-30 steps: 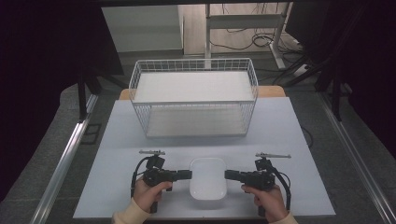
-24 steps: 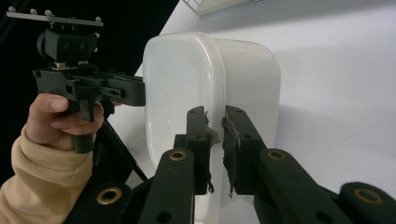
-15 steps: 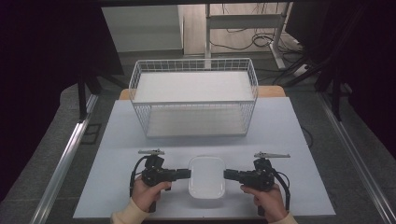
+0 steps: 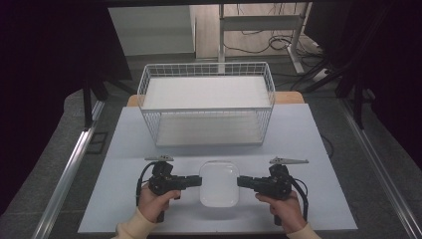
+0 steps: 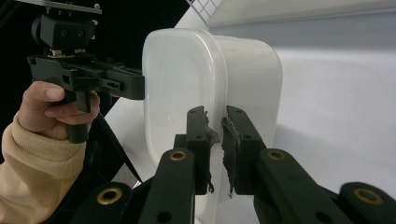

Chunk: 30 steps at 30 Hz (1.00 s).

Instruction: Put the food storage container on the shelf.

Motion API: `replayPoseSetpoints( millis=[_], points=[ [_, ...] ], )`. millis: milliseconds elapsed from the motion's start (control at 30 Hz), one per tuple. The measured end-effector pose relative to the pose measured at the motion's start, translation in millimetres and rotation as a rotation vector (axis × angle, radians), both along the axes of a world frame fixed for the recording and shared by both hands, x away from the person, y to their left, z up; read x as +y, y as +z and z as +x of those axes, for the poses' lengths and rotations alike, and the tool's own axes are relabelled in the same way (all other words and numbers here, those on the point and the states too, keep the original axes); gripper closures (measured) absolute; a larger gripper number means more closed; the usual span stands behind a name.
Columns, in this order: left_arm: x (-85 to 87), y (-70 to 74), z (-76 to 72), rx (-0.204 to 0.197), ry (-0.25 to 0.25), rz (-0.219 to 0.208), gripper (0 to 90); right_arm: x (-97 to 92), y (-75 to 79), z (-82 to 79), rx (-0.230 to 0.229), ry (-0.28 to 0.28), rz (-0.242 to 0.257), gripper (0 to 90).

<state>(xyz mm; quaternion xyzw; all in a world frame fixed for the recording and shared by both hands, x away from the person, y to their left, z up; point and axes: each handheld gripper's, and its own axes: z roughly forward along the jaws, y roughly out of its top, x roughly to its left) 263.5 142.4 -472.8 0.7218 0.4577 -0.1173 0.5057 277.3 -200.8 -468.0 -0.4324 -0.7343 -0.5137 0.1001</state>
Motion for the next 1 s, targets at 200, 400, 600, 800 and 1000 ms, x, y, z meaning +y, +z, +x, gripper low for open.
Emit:
replayPoseSetpoints(
  millis=[200, 400, 600, 800, 1000],
  points=[
    [3.7, 5.9, 5.2, -0.016, 0.003, 0.001, 80.6, 3.6, 5.5, 7.4, -0.018, 0.011, -0.001, 81.2],
    [9.5, 17.7, 13.6, -0.051, 0.016, 0.000, 80.6, 9.4, 17.6, 18.7, -0.052, 0.019, -0.002, 81.2],
    [13.9, 28.8, 19.3, -0.078, 0.025, -0.003, 80.6, 14.4, 29.2, 26.9, -0.080, 0.027, -0.003, 81.2],
    [17.5, 43.4, 26.7, -0.108, 0.032, -0.009, 80.6, 19.0, 47.1, 35.3, -0.119, 0.033, -0.013, 81.2],
    [19.8, 57.2, 34.5, -0.140, 0.038, -0.010, 80.6, 23.0, 65.4, 44.7, -0.152, 0.032, -0.022, 81.1]
  ],
)
